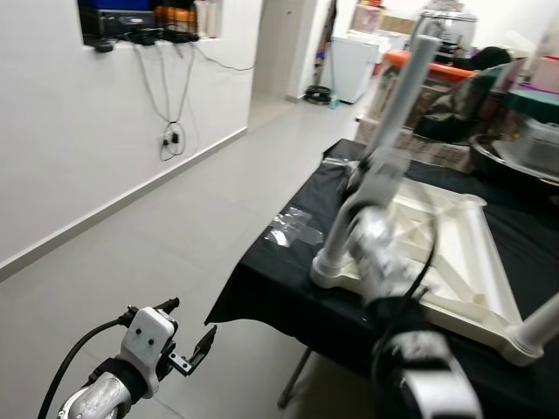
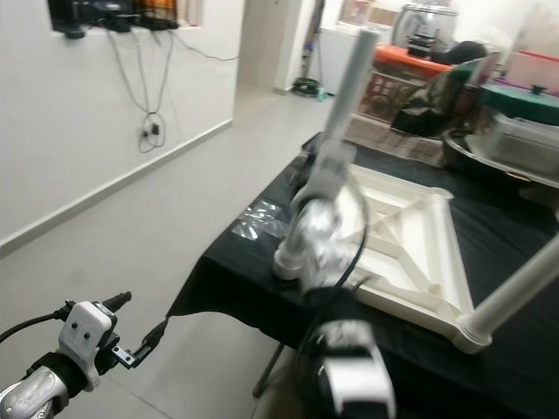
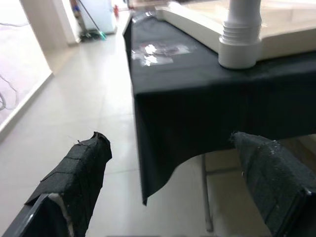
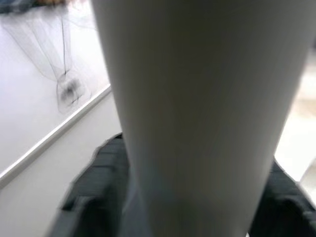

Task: Building children table

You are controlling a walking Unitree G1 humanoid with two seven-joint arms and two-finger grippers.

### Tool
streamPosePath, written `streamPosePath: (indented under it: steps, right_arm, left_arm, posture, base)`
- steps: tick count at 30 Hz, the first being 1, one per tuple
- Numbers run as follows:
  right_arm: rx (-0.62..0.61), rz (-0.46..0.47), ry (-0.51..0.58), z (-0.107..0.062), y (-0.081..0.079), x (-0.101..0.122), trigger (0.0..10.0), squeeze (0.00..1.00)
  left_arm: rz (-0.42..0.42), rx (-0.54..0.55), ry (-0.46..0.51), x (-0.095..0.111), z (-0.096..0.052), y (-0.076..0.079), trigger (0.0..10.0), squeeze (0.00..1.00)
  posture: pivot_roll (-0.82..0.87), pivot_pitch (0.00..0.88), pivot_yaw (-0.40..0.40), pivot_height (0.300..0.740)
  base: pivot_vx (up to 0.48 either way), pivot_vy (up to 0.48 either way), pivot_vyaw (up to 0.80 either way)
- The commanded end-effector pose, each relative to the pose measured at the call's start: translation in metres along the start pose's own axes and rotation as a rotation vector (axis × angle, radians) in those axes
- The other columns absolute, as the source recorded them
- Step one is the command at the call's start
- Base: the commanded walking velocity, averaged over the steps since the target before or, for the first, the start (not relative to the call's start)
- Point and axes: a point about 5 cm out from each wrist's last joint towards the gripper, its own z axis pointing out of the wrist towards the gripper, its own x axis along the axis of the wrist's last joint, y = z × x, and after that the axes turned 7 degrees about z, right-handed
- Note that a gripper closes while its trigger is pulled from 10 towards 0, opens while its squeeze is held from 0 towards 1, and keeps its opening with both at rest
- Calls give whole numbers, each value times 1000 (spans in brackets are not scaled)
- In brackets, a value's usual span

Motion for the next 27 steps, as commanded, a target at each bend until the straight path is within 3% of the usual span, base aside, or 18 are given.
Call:
streamPosePath:
  steps: [1, 2, 3, 5, 10, 11, 13, 14, 16, 18, 19, 21, 22, 23, 24, 25, 26, 27]
  right_arm:
    - [227, -7, 90, 4, -23, 34, 10000, 898]
    - [310, -13, 98, 7, -28, 43, 10000, 898]
    - [442, 10, 86, 9, -36, 52, 10000, 0]
    - [638, 9, 80, 10, -44, 67, 10000, 0]
    - [818, -74, 51, 8, -43, 76, 10000, 0]
    - [837, -96, 41, 9, -42, 76, 8118, 0]
    - [846, -109, 36, 9, -43, 75, 8118, 0]
    - [836, -112, 23, 10, -42, 72, 0, 0]
    - [727, -150, -19, 15, -39, 59, 0, 0]
    - [454, -170, -55, 25, -26, 46, 0, 0]
    - [454, -170, -55, 25, -26, 46, 0, 0]
    - [-39, -102, -20, 31, 15, 43, 0, 0]
    - [-39, -102, -20, 31, 15, 43, 0, 0]
    - [-201, -88, 8, 27, 30, 43, 0, 0]
    - [-201, -88, 8, 27, 30, 43, 0, 0]
    - [-282, -79, 30, 23, 36, 43, 0, 0]
    - [-272, -73, 40, 17, 31, 42, 3412, 0]
    - [-190, -43, 36, 13, 16, 40, 10000, 0]
  left_arm:
    - [13, -23, -13, -2, 1, 3, 10000, 0]
    - [12, -23, -12, -2, 2, 3, 10000, 0]
    - [11, -23, -11, -2, 3, 3, 10000, 0]
    - [10, -21, -8, -2, 3, 3, 10000, 0]
    - [9, -18, -7, -2, 4, 4, 10000, 0]
    - [11, -14, -8, -2, 3, 3, 10000, 0]
    - [12, -12, -8, -2, 3, 3, 10000, 0]
    - [12, -9, -9, -3, 2, 2, 10000, 0]
    - [13, -6, -10, -3, 1, 2, 10000, 0]
    - [14, -4, -13, -3, 0, 2, 10000, 0]
    - [14, -4, -13, -3, 0, 2, 10000, 0]
    - [14, -4, -16, -3, 0, 2, 10000, 0]
    - [14, -4, -16, -3, 0, 2, 10000, 0]
    - [14, -5, -17, -4, -1, 1, 10000, 0]
    - [14, -5, -17, -4, -1, 1, 10000, 0]
    - [15, -6, -18, -4, -1, 1, 10000, 0]
    - [15, -7, -19, -4, -1, 1, 10000, 0]
    - [15, -10, -19, -3, -1, 1, 10000, 0]
  posture:
    - [46, 0, -130, 740]
    - [45, 0, -133, 740]
    - [47, 0, -135, 740]
    - [47, 0, -135, 740]
    - [58, 0, -147, 740]
    - [62, 0, -150, 740]
    - [62, 0, -150, 740]
    - [63, 0, -150, 740]
    - [64, 0, -153, 740]
    - [70, 0, -152, 740]
    - [70, 0, -152, 740]
    - [69, 0, -149, 740]
    - [69, 0, -149, 740]
    - [66, 0, -144, 740]
    - [66, 0, -144, 740]
    - [64, 0, -143, 740]
    - [57, 0, -136, 740]
    - [52, 0, -131, 740]
  base:
    - [0, 0, 0]
    - [0, 0, 0]
    - [0, 0, 0]
    - [0, 0, 0]
    - [0, 0, 0]
    - [0, 0, 0]
    - [0, 0, 0]
    - [0, 0, 0]
    - [0, 0, 0]
    - [0, 0, 0]
    - [0, 0, 0]
    - [0, 0, 0]
    - [0, 0, 0]
    - [0, 0, 0]
    - [0, 0, 0]
    - [0, 0, 0]
    - [0, 0, 0]
    - [0, 0, 0]
